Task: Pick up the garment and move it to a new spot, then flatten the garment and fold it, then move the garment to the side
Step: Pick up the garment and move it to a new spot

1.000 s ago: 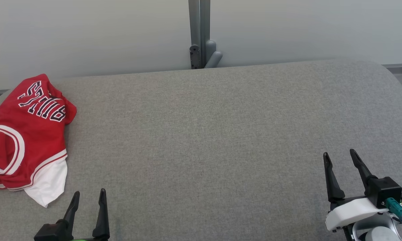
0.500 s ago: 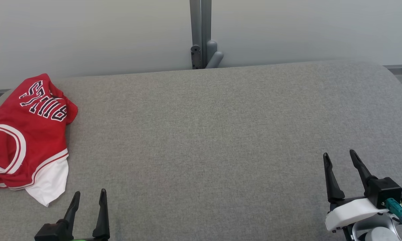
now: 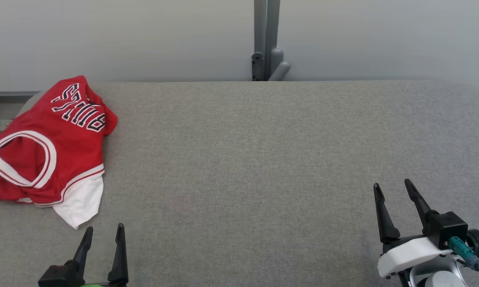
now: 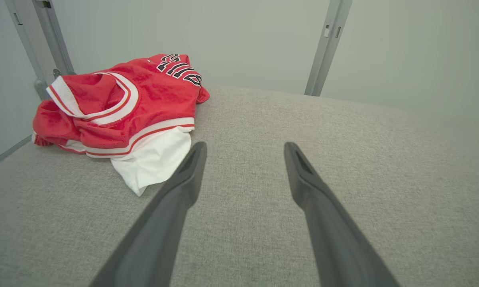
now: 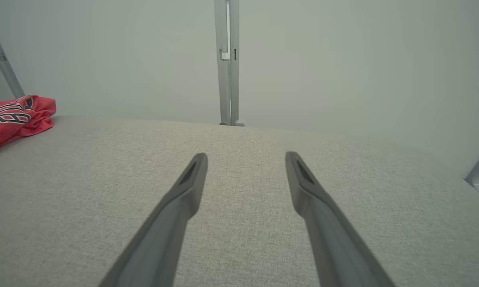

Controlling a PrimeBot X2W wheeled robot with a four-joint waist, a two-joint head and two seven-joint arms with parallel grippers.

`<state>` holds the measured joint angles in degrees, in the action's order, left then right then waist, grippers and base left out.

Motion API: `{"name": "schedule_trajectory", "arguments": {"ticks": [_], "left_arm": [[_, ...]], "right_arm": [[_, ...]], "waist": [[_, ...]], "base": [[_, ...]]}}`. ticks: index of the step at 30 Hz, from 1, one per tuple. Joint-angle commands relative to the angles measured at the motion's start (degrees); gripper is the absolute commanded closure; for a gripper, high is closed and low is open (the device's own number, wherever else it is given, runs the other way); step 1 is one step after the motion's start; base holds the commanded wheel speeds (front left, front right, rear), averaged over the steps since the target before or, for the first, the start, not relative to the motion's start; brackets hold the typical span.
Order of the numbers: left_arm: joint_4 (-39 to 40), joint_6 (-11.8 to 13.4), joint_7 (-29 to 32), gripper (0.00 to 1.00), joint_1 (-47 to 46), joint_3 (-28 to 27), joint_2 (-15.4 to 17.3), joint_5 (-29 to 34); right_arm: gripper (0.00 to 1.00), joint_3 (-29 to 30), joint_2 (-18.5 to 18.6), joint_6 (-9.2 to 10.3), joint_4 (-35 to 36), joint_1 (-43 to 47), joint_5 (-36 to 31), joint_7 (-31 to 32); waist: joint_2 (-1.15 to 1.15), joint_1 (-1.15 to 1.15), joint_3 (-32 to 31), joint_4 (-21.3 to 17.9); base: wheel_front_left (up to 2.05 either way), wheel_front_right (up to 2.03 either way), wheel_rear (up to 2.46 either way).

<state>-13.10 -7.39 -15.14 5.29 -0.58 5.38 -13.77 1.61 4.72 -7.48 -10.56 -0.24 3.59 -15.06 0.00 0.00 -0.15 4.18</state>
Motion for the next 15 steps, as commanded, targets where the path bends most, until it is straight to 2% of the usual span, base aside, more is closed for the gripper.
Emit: {"name": "schedule_trajectory", "arguments": {"ticks": [1,15], "left_arm": [[0.12,-0.18,0.01,0.0,-0.25,-0.5,0.39,0.11],[-0.2,-0.18,0.01,0.0,1.41,-1.73,0.21,-0.2]], "right_arm": [[0.0,-0.37,0.01,-0.01,0.07,-0.01,0.38,-0.19],[0.0,-4.42,-0.89,-0.01,-1.01,-0.79,0.68,-0.19]], "waist": [[0.0,0.0,0.02,2.52],[0.0,0.0,-0.99,12.67]], "base": [[0.0,0.0,0.0],[0.0,0.0,0.0]]}}
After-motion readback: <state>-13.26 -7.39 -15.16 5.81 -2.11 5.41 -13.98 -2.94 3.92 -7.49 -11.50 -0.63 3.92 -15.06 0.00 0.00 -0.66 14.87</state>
